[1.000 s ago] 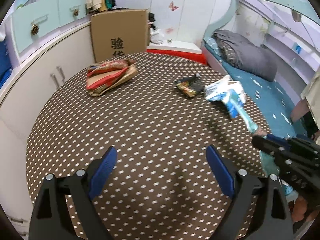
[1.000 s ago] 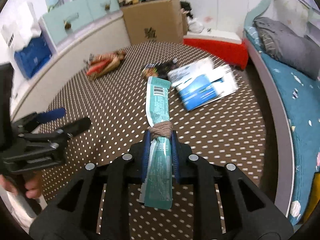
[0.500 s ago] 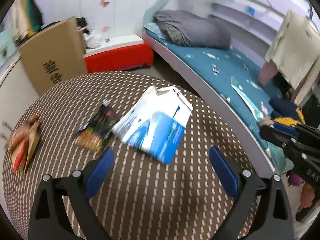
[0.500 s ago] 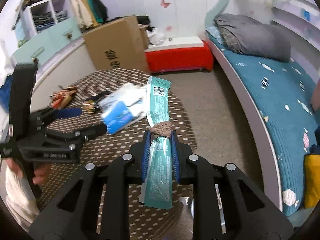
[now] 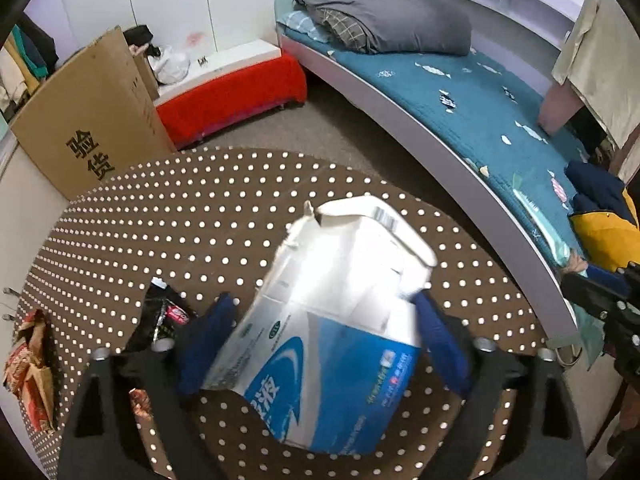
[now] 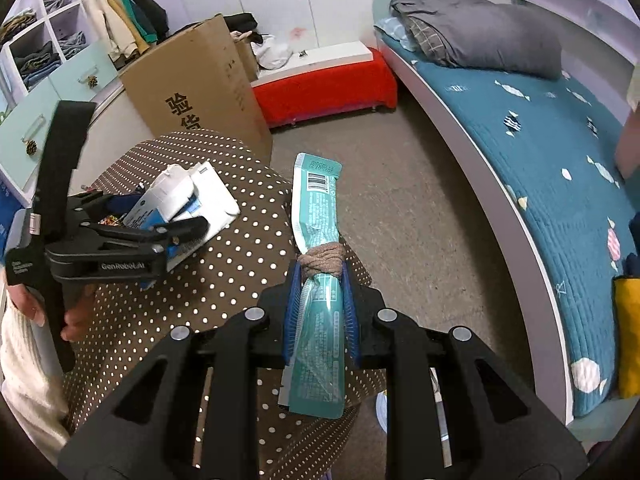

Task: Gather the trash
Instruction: 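Carry the tissue box and teal tube with both grippers over the bucket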

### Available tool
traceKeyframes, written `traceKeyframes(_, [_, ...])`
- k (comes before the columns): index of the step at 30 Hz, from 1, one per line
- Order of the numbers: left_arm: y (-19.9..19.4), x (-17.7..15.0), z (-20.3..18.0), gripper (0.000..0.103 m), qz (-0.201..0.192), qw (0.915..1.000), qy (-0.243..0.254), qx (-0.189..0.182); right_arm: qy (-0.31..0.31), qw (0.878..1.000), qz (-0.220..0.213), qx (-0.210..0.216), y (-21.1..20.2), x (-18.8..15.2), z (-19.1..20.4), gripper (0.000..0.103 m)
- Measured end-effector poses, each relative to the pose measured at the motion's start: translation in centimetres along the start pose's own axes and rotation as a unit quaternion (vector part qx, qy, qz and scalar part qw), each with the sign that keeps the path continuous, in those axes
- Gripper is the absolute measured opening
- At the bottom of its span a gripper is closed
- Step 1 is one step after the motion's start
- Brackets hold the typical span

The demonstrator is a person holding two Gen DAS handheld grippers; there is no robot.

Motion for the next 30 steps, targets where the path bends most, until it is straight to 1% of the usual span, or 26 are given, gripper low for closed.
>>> traceKeyframes(2, [-0.4,-0.2,-0.4,0.072,0.002,1.0000,0.000,0.008,0.002,1.000,-0.001,-0.001,-0.2,-0.2,-0.2,0.020])
traceKeyframes(6, [-1.0,-1.1,-1.5,0.066,0.004,0.9996,-0.008,0.027,0.007,1.000,-0.006,-0.003,-1.3,-0.8,-0.5,0.020])
traceKeyframes(8, [-1.5,-1.5,-1.9,0.065,0.007,0.9996,-0.021,0.018,0.006,1.000,-0.011,-0.008,-2.2,-1.3,-0.7,0.020])
traceKeyframes(11, [-2.3,-2.3,-2.7,0.064,0.004,0.9995,-0.021,0.021,0.008,1.000,-0.015,-0.012,-3.4,-2.2,-1.0,0.020])
traceKeyframes(17, [-4.0,-3.7,-5.7,0.064,-0.007,0.9999,-0.009,0.007,0.019,0.999,-0.018,-0.026,-5.5,-4.0,-2.2,0.020])
traceKeyframes(23, [-5.2,-4.2,-9.6,0.064,-0.015,0.9998,0.009,-0.012,0.034,0.998,-0.023,-0.039,-7.7,-5.8,-4.0,0.020])
traceKeyframes(25, [-5.6,-4.3,-11.3,0.064,-0.017,0.9994,0.020,-0.024,0.040,0.998,-0.026,-0.045,-8.5,-6.5,-4.7,0.020])
traceKeyframes(28, [-5.8,-4.5,-13.4,0.064,-0.022,0.9989,0.035,-0.022,0.047,0.997,-0.027,-0.051,-9.3,-7.2,-5.5,0.020])
traceKeyframes(30, [-5.8,-4.6,-15.0,0.064,-0.017,0.9984,0.041,-0.034,0.053,0.997,-0.029,-0.057,-9.9,-7.8,-6.2,0.020])
Point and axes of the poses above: each gripper's, at about its wrist camera, not at the fingertips, and y roughly the way its jaws point, z to its left, x to its top, the point moved 3 cm from there along y, roughly the way its jaws point
